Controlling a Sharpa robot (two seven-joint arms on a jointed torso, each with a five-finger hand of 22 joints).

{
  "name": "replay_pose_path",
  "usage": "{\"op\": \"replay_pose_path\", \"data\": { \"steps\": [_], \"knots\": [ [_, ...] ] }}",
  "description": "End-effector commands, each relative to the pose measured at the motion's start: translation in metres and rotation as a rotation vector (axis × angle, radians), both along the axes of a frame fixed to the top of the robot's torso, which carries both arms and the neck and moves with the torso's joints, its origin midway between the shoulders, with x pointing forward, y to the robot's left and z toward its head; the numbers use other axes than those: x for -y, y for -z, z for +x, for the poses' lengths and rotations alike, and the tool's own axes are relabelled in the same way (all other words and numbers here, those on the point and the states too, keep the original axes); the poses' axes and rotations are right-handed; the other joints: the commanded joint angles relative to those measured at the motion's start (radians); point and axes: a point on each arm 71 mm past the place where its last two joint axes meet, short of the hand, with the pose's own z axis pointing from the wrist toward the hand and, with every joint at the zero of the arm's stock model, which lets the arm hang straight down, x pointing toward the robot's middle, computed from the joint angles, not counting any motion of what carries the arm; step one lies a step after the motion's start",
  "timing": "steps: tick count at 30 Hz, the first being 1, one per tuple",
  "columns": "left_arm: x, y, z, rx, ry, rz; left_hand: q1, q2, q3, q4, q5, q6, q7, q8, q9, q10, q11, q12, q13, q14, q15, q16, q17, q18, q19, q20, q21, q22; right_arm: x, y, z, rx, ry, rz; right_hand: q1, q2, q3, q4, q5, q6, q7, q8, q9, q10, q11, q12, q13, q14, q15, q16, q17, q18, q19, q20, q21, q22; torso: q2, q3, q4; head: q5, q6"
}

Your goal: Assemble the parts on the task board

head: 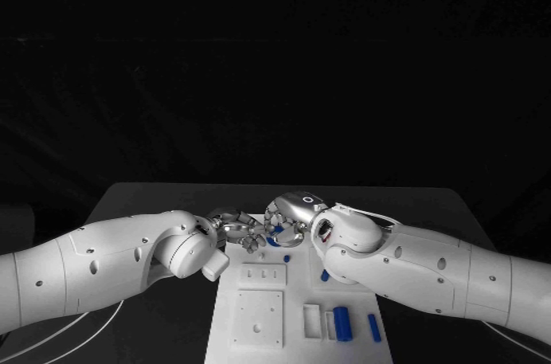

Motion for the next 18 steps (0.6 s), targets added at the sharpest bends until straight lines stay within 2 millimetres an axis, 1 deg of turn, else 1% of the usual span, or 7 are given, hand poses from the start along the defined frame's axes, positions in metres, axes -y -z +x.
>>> {"op": "replay_pose_path", "data": {
  "steps": [1,9,14,15,16,17,18],
  "knots": [
    [0.0094,-0.0059,-0.0011,-0.010,0.023,-0.057,-0.009,0.003,0.007,0.002,0.008,0.016,-0.010,0.005,0.002,-0.004,-0.002,0.007,0.002,-0.008,-0.001,0.008,-0.001,0.001,-0.007,-0.021,0.007,0.003,-0.0046,0.0069,-0.0044,-0.024,-0.026,-0.033,-0.001,0.010,0.006,-0.001,0.000,0.044,0.033,0.005,0.025,0.007,0.000,0.005,0.001,0.001,-0.005,-0.006,0.000,0.068,0.004,-0.004,0.001,0.010,0.000,-0.0002,0.0002,0.001,-0.003],
    [0.0099,-0.0048,-0.0014,-0.027,0.024,-0.055,-0.122,-0.042,0.015,-0.003,0.124,0.017,-0.011,0.007,0.014,-0.012,-0.004,0.021,0.021,-0.019,0.000,0.024,-0.002,-0.003,-0.028,-0.020,0.009,0.001,-0.0047,0.0076,-0.0046,-0.024,-0.025,-0.034,-0.001,0.010,0.007,-0.001,0.000,0.045,0.033,0.005,0.025,0.008,0.000,0.005,0.002,0.002,-0.005,-0.006,0.000,0.068,0.004,-0.004,0.001,0.010,0.000,0.0003,-0.0005,0.001,-0.004],
    [0.0101,-0.0046,-0.0009,-0.029,0.015,-0.055,-0.169,-0.046,0.063,-0.066,0.159,0.033,-0.020,0.019,0.035,-0.025,-0.010,0.063,0.054,-0.036,-0.004,0.064,0.014,-0.008,-0.044,-0.022,0.016,0.005,-0.0050,0.0079,-0.0046,-0.024,-0.025,-0.036,-0.001,0.011,0.008,-0.002,0.000,0.045,0.033,0.005,0.026,0.008,0.000,0.005,0.001,0.002,-0.005,-0.006,0.000,0.068,0.004,-0.004,0.001,0.010,0.000,-0.0001,0.0005,0.001,-0.005],
    [0.0100,-0.0046,-0.0009,-0.029,0.015,-0.055,-0.212,-0.044,0.099,-0.127,0.168,0.032,-0.022,0.020,0.045,-0.040,-0.012,0.085,0.071,-0.046,-0.004,0.080,0.016,-0.009,-0.049,-0.025,0.021,0.006,-0.0050,0.0079,-0.0046,-0.024,-0.025,-0.036,-0.001,0.011,0.008,-0.002,0.000,0.045,0.033,0.005,0.026,0.008,0.000,0.005,0.002,0.002,-0.005,-0.006,0.000,0.068,0.004,-0.004,0.001,0.010,0.000,-0.0001,0.0005,0.000,-0.005],
    [0.0101,-0.0047,-0.0010,-0.028,0.014,-0.055,-0.323,-0.034,0.184,-0.268,0.166,0.047,-0.021,0.025,0.058,-0.043,-0.011,0.117,0.089,-0.054,-0.003,0.089,0.008,-0.008,-0.052,-0.031,0.027,0.005,-0.0050,0.0080,-0.0046,-0.024,-0.025,-0.036,-0.001,0.011,0.008,-0.002,0.000,0.045,0.033,0.005,0.026,0.008,0.000,0.006,0.002,0.002,-0.005,-0.006,0.000,0.068,0.004,-0.004,0.001,0.010,0.000,-0.0001,0.0006,0.000,-0.005],
    [0.0101,-0.0046,-0.0010,-0.028,0.013,-0.055,-0.568,0.007,0.352,-0.536,0.162,0.058,-0.026,0.018,0.068,-0.051,-0.016,0.145,0.098,-0.046,-0.006,0.108,-0.006,-0.007,-0.043,-0.028,0.042,0.003,-0.0049,0.0081,-0.0045,-0.024,-0.024,-0.037,-0.001,0.011,0.008,-0.002,0.000,0.045,0.033,0.005,0.026,0.008,0.000,0.005,0.002,0.002,-0.005,-0.006,0.000,0.068,0.004,-0.004,0.001,0.010,0.000,-0.0004,0.0006,0.000,-0.005],
    [0.0101,-0.0046,-0.0011,-0.029,0.013,-0.054,-0.635,0.021,0.389,-0.561,0.163,0.060,-0.025,0.015,0.070,-0.054,-0.015,0.146,0.096,-0.043,-0.005,0.111,-0.011,-0.016,-0.033,-0.026,0.051,0.002,-0.0049,0.0081,-0.0045,-0.024,-0.024,-0.037,-0.001,0.011,0.008,-0.002,0.000,0.045,0.033,0.005,0.026,0.008,0.000,0.005,0.002,0.002,-0.005,-0.006,0.000,0.068,0.004,-0.004,0.001,0.010,0.000,-0.0004,0.0005,0.000,-0.006]
  ]
}}
